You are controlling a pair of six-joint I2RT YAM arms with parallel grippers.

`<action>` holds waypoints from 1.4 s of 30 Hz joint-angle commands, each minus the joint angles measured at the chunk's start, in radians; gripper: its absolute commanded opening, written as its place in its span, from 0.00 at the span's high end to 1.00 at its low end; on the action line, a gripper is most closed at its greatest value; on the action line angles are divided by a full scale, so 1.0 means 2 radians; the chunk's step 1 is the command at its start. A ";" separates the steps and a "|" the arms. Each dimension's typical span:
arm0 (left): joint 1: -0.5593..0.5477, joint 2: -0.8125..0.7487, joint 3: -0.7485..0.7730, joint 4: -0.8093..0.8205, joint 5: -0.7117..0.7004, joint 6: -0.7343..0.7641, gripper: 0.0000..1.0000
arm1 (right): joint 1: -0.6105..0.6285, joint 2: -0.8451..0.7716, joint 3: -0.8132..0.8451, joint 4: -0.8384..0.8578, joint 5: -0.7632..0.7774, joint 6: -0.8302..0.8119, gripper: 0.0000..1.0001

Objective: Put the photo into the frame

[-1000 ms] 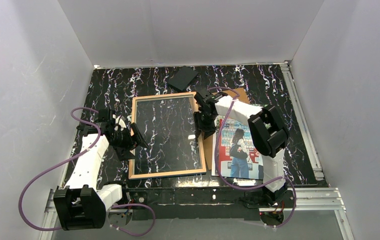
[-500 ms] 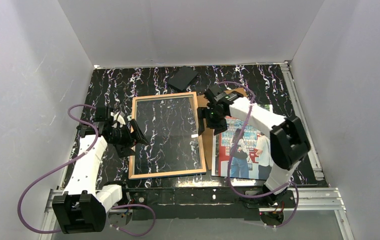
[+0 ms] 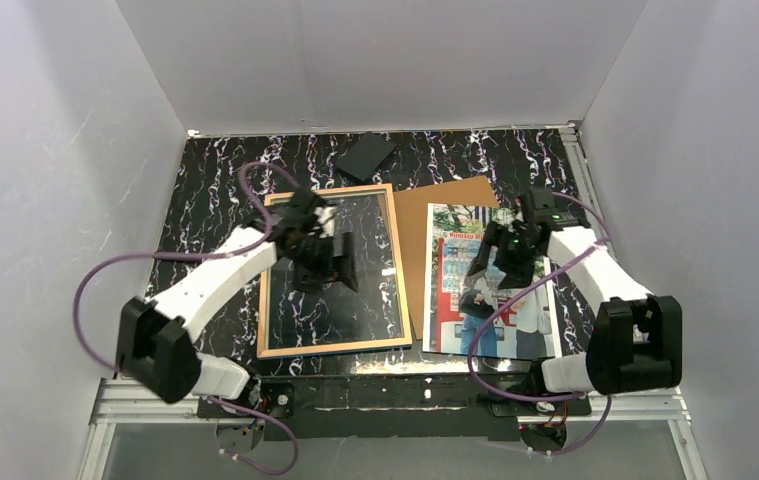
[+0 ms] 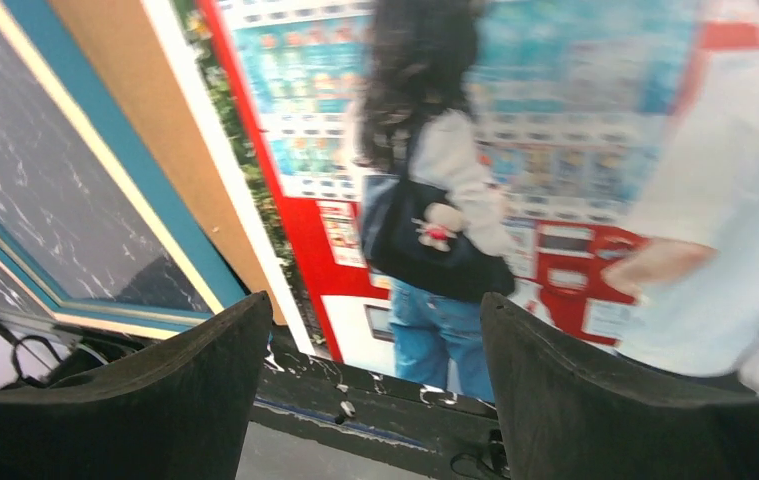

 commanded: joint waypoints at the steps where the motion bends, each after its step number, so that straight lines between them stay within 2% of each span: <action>1: -0.099 0.088 0.061 -0.001 -0.044 -0.027 0.17 | -0.083 -0.043 -0.038 -0.006 -0.027 -0.020 0.16; 6: -0.182 0.207 0.171 0.020 -0.056 -0.045 0.15 | -0.184 -0.040 -0.045 -0.032 0.001 -0.022 0.16; 9: -0.210 0.275 0.241 0.022 -0.053 -0.053 0.14 | -0.231 -0.040 -0.040 -0.035 0.011 -0.015 0.16; 15: -0.219 0.372 0.323 0.049 -0.034 -0.081 0.13 | -0.289 -0.045 -0.035 -0.019 0.067 -0.003 0.15; 21: -0.219 0.441 0.386 0.032 -0.052 -0.082 0.15 | -0.319 0.024 -0.001 -0.002 0.055 0.000 0.14; 24: -0.217 0.466 0.404 0.018 -0.069 -0.085 0.17 | -0.324 0.047 0.002 0.020 0.024 0.002 0.14; 29: -0.207 0.473 0.385 0.013 -0.099 -0.095 0.20 | -0.324 0.083 -0.003 0.047 -0.001 0.003 0.14; 36: -0.195 0.488 0.370 0.030 -0.074 -0.102 0.21 | -0.324 0.130 0.004 0.046 0.021 -0.018 0.14; 42: -0.194 0.501 0.385 0.026 -0.052 -0.104 0.24 | -0.323 0.150 0.003 0.052 -0.001 -0.031 0.15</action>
